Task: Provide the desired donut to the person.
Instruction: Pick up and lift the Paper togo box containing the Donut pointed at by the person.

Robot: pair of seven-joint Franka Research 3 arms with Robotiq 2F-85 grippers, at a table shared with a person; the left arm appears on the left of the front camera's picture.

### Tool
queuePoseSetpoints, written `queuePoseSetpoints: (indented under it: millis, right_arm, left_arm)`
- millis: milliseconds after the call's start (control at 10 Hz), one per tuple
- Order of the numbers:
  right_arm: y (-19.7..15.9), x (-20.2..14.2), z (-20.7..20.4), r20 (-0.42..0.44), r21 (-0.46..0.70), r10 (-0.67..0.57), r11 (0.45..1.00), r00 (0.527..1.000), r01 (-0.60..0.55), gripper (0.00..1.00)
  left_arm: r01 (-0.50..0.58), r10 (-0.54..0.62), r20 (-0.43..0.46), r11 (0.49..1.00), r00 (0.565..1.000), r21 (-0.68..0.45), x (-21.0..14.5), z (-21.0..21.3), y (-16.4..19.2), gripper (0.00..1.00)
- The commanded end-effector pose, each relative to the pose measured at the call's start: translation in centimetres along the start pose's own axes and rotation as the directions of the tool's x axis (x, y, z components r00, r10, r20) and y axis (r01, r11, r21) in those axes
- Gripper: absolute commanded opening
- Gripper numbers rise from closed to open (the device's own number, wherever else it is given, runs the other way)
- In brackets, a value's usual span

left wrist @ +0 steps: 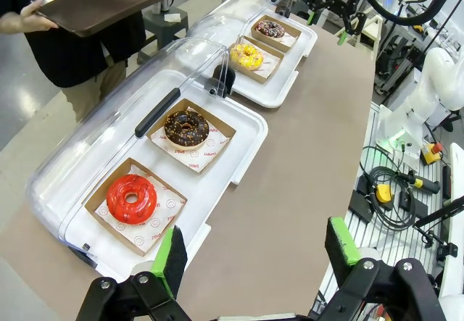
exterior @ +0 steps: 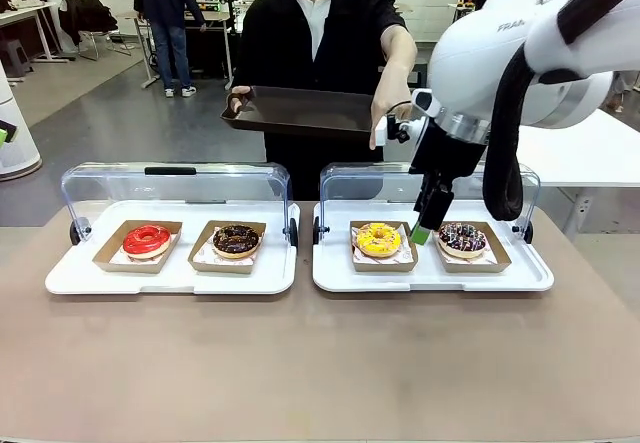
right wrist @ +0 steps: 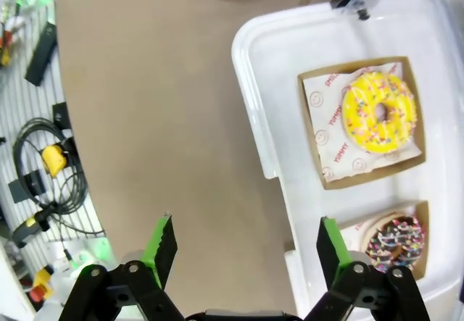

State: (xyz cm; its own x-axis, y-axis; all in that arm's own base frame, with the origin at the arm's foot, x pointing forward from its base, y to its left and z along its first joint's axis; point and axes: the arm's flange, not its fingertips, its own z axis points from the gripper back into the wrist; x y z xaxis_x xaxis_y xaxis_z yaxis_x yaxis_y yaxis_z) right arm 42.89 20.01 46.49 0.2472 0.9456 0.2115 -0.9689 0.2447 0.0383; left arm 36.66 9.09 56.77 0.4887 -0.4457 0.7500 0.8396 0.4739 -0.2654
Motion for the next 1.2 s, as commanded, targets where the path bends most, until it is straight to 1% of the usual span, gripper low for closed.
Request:
queuePoseSetpoints:
  millis: [0, 100, 200, 500, 700, 900, 1100]
  right_arm:
    - [-1.4, 2.5, -1.6, -0.084, -0.012, 0.011, 1.0, 0.996, -0.012, 1.0]
    - [-1.7, 3.4, -2.6, -0.13, -0.016, 0.027, 0.999, 0.991, -0.029, 1.0]
    - [-2.0, 3.9, -3.6, -0.147, -0.006, 0.055, 0.998, 0.988, -0.057, 1.0]
    - [-4.1, 3.7, -7.0, -0.203, -0.026, 0.16, 0.985, 0.966, -0.169, 1.0]
    - [-5.4, 3.0, -8.4, -0.202, -0.035, 0.202, 0.976, 0.958, -0.213, 1.0]
    - [-6.2, 2.6, -9.5, -0.162, 0.002, 0.263, 0.964, 0.951, -0.266, 1.0]
    - [-6.6, 2.3, -10.2, -0.144, 0.031, 0.268, 0.964, 0.953, -0.266, 1.0]
  left_arm:
    - [0.003, -0.003, 0.006, 1.0, 1.0, -0.005, 0.0, 0.0, 0.0, 1.0]
    - [0.003, -0.003, 0.006, 1.0, 1.0, -0.005, 0.0, 0.0, 0.0, 1.0]
    - [0.003, -0.003, 0.006, 1.0, 1.0, -0.005, 0.0, 0.0, 0.0, 1.0]
    - [0.003, -0.003, 0.006, 1.0, 1.0, -0.005, 0.0, 0.0, 0.0, 1.0]
    - [0.003, -0.003, 0.006, 1.0, 1.0, -0.005, 0.0, 0.0, 0.0, 1.0]
    - [0.003, -0.003, 0.006, 1.0, 1.0, -0.005, 0.0, 0.0, 0.0, 1.0]
    - [0.003, -0.003, 0.006, 1.0, 1.0, -0.005, 0.0, 0.0, 0.0, 1.0]
